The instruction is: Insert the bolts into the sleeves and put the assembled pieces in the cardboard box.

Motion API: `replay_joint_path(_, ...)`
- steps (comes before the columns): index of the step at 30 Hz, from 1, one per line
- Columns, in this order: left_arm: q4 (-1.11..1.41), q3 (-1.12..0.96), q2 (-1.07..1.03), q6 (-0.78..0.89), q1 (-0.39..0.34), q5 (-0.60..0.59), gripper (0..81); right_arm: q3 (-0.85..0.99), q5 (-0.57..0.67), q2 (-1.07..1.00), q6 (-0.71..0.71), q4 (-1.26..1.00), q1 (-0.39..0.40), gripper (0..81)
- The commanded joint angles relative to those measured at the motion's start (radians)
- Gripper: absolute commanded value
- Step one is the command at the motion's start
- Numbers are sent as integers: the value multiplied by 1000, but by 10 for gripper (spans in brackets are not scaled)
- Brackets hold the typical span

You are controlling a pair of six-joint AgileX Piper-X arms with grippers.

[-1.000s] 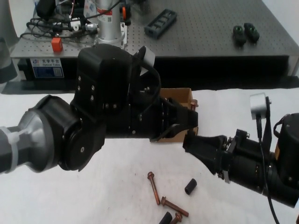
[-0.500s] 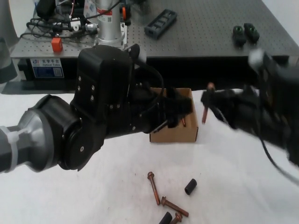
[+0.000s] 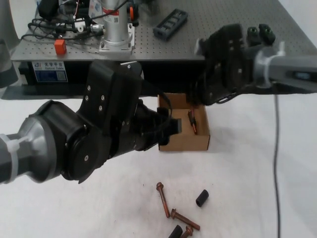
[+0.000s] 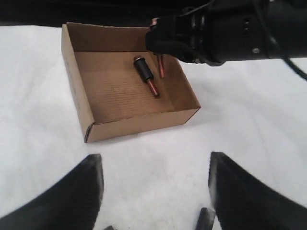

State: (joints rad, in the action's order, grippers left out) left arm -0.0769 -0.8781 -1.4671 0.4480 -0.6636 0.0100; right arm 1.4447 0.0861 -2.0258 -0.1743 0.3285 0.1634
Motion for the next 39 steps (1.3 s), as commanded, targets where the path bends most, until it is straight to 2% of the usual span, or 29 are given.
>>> replay_joint_path(1,3,-3,14,-15,3,17,461,105,-27,-87,42,117,17,41)
replay_joint_path(4,3,-3,14,-15,3,17,461,110,-23,-97,42,128,17,10)
replay_joint_path(5,3,-3,14,-15,3,17,461,110,-23,-98,42,129,17,22)
replay_joint_path(10,-39,-3,14,-15,6,17,461,110,33,-98,40,132,10,334)
replay_joint_path(11,-56,-3,14,-15,6,17,461,110,47,-92,40,134,7,368)
replay_joint_path(16,-156,-3,14,-15,11,59,461,106,140,26,72,194,1,323)
replay_joint_path(21,-253,-3,14,-15,11,196,461,34,67,192,122,405,34,322)
replay_joint_path(26,-359,-3,19,-36,11,238,461,-93,57,247,161,499,133,322)
replay_joint_path(31,-549,24,76,-12,13,437,395,-156,-12,202,158,480,247,322)
replay_joint_path(34,-531,89,155,-14,13,439,358,-156,-26,161,134,464,298,322)
replay_joint_path(39,-519,177,280,-14,13,439,357,-156,-26,102,113,445,355,322)
